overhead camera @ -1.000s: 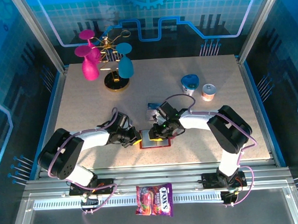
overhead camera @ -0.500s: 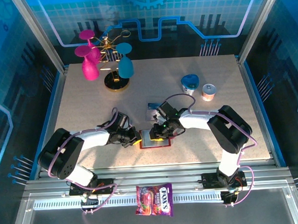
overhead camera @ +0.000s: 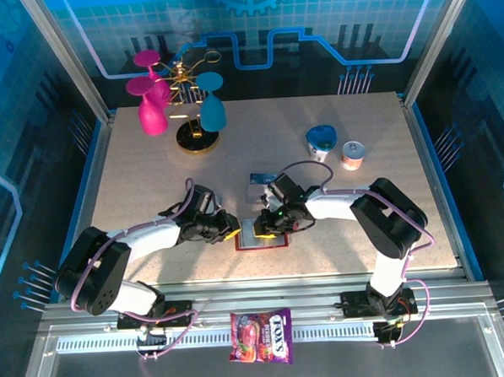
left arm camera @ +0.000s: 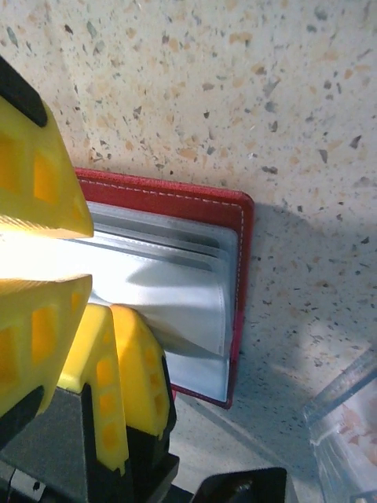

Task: Take the credit cards out of the card holder

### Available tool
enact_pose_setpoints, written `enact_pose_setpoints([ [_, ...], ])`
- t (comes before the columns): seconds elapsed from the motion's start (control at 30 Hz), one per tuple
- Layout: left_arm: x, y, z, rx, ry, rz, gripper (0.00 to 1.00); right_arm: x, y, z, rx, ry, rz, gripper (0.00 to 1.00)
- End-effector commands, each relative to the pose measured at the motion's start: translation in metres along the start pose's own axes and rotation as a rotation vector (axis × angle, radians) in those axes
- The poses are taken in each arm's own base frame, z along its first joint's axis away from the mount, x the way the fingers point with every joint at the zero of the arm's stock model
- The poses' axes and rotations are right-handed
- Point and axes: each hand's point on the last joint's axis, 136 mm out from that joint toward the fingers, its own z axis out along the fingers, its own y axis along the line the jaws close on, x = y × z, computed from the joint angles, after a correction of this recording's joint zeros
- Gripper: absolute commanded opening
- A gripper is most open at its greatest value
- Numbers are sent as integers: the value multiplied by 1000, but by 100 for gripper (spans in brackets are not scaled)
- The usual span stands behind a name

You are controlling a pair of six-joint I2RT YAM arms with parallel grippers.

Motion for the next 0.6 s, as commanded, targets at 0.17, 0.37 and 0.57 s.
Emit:
enact_pose_setpoints([
  [0.17, 4, -17, 8, 50, 34, -1, 27, 10, -16, 1, -1, 18, 49, 26],
  [0.37, 6, -14, 15, 39, 51, -4, 29, 10, -18, 3, -16, 17, 59, 26],
  [0.57, 6, -11, 20, 35, 64, -12, 30, 11, -21, 4, -26, 17, 73, 25],
])
